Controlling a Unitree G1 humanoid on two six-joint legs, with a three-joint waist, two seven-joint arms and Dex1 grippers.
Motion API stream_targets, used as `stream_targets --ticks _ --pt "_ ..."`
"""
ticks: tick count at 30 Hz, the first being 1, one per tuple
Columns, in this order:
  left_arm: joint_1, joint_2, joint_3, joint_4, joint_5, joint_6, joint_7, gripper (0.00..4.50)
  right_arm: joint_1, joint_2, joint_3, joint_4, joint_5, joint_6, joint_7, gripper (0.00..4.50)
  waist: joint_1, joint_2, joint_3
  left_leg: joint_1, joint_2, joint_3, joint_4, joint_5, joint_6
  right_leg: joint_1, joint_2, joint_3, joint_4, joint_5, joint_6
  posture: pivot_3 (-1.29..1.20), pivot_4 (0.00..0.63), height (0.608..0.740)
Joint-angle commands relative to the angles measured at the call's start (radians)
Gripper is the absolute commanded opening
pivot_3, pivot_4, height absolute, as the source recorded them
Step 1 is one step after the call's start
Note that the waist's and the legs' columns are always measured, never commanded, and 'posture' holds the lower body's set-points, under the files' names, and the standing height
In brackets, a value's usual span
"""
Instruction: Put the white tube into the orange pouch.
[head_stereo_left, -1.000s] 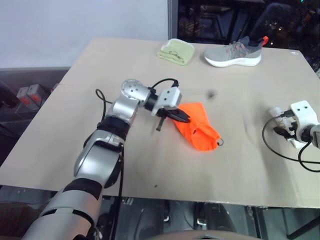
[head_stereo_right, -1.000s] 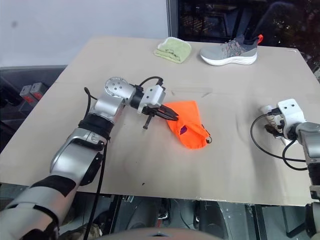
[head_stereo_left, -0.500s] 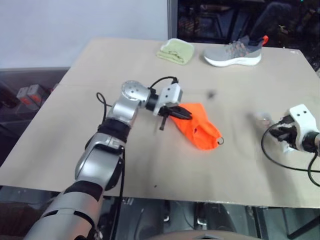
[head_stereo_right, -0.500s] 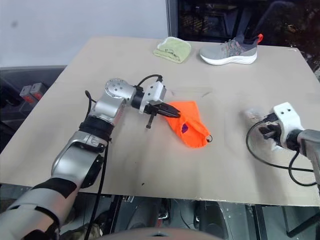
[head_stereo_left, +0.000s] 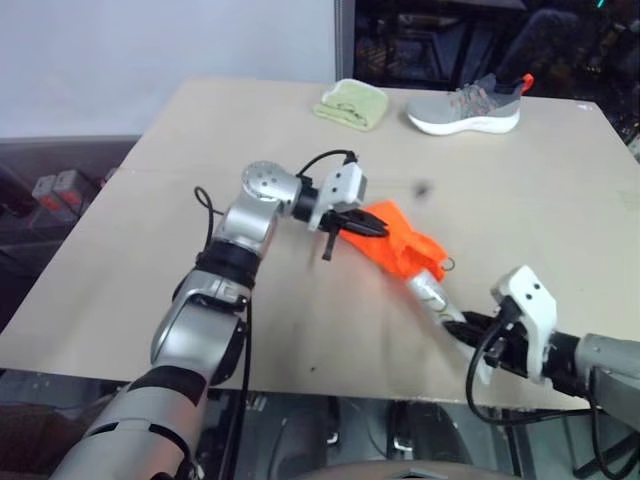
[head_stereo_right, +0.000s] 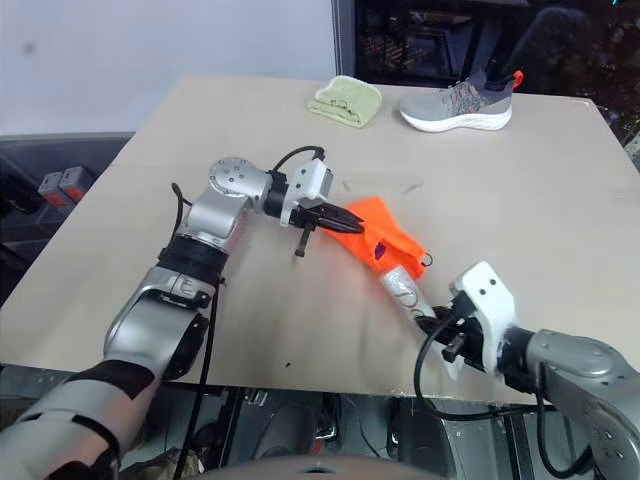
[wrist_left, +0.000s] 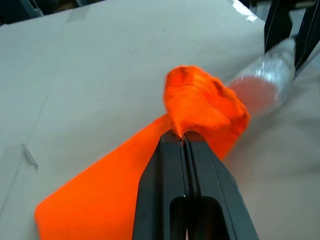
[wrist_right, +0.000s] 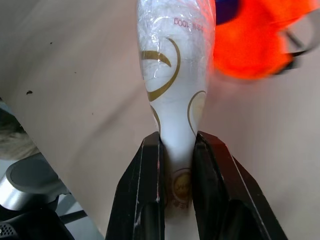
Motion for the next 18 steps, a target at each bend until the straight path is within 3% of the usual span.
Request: stream_targets --ticks 1,9,13,18 --pt "0.026 0.023 0.002 -0.103 -0.026 0.018 -0.019 0.0 -0.046 -0.019 0.067 0.077 -0.039 -0.048 -0.039 0.71 0.001 0.0 0.0 0.0 0.0 0.0 0.0 0.0 0.0 0.0 0.0 0.0 0.0 0.0 0.0 0.0 0.15 0.74" --pt "0.092 0.063 -0.018 -0.202 -0.022 0.023 -0.04 0.0 -0.084 -0.127 0.071 0.166 -0.037 -0.113 0.002 0.71 0.003 0.0 0.0 -0.002 -0.002 0.001 -0.001 0.0 0.0 -0.001 0.004 0.0 -0.001 0.003 0.002 0.0 0.15 0.74" --pt "0.109 0.055 -0.031 -0.224 -0.019 0.014 -0.028 0.0 -0.136 -0.19 0.16 0.217 -0.049 -0.163 0.025 0.71 0.002 0.0 0.0 -0.001 -0.002 0.001 -0.001 0.0 0.001 0.0 0.004 0.001 -0.001 0.0 0.001 0.0 0.15 0.74" --pt "0.121 0.036 -0.051 -0.25 -0.015 0.005 -0.009 0.0 -0.236 -0.171 0.268 0.271 -0.066 -0.185 0.004 0.71 0.001 0.0 0.0 -0.001 -0.001 0.001 -0.001 0.0 0.001 -0.001 0.003 0.001 0.0 0.0 0.001 0.0 0.15 0.74"
